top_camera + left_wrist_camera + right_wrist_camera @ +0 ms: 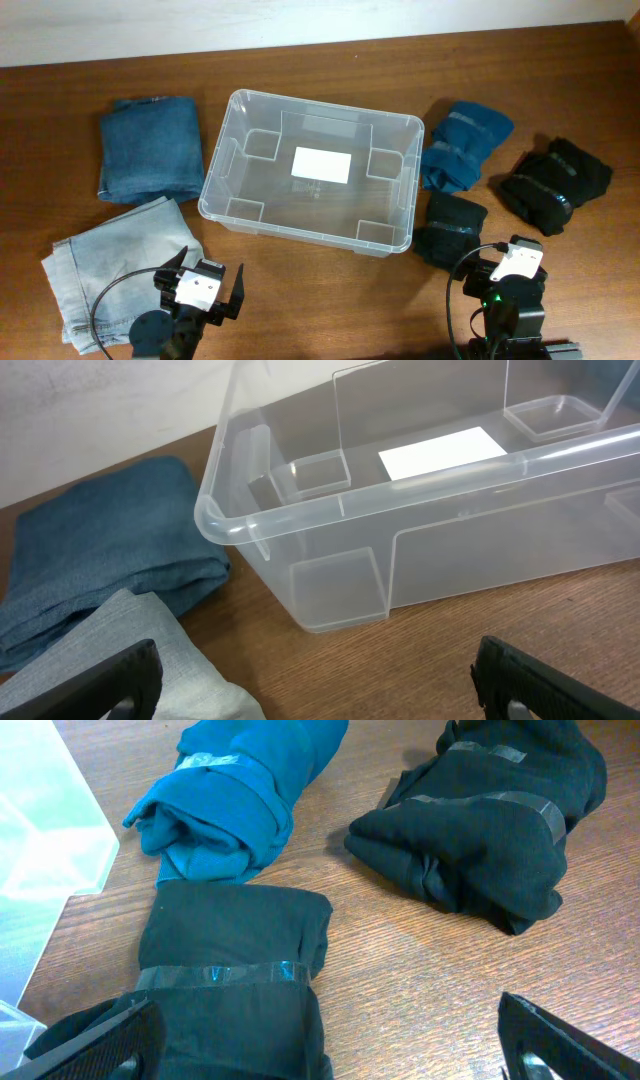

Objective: Pack container

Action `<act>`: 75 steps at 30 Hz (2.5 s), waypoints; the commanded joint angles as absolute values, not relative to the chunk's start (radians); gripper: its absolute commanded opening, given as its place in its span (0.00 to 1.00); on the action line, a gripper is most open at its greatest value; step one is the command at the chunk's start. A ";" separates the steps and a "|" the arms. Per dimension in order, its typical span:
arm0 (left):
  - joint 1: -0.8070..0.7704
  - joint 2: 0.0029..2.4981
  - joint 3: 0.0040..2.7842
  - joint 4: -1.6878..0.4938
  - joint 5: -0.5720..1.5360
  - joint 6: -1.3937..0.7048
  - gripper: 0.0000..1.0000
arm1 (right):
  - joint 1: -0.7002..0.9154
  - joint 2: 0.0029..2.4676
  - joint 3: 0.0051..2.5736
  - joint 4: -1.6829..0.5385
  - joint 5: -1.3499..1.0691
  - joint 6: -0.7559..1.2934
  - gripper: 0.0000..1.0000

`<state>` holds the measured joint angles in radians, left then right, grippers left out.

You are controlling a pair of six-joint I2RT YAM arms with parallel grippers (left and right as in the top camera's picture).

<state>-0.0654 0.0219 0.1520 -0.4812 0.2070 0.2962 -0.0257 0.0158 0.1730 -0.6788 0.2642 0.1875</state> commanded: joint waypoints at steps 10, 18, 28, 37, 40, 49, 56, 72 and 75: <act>-0.064 0.012 0.152 -0.403 0.263 0.194 1.00 | -0.034 0.005 0.165 -0.677 0.266 0.199 0.98; -0.064 0.161 0.349 -0.500 -0.024 -0.090 1.00 | -0.034 0.005 0.165 -0.677 0.266 0.199 0.98; -0.063 0.593 0.807 -0.554 0.018 -0.081 1.00 | -0.034 0.005 0.165 -0.677 0.266 0.199 0.98; 0.133 0.849 0.948 -0.773 -0.146 -0.278 1.00 | -0.034 0.005 0.165 -0.677 0.266 0.199 0.98; 0.292 0.961 0.988 -0.822 -0.036 -0.302 1.00 | -0.034 0.005 0.165 -0.677 0.266 0.199 0.98; 0.804 1.256 1.072 -0.897 0.238 -0.303 1.00 | -0.034 0.005 0.165 -0.677 0.266 0.199 0.98; 1.027 1.357 1.070 -1.048 0.238 -0.302 1.00 | -0.034 0.005 0.165 -0.677 0.266 0.199 0.98; 1.150 1.376 0.912 -0.946 0.170 -0.152 0.99 | -0.034 0.005 0.165 -0.677 0.266 0.199 0.98; 1.150 1.377 0.912 -0.947 0.138 -0.124 0.96 | -0.034 0.005 0.165 -0.677 0.266 0.199 0.98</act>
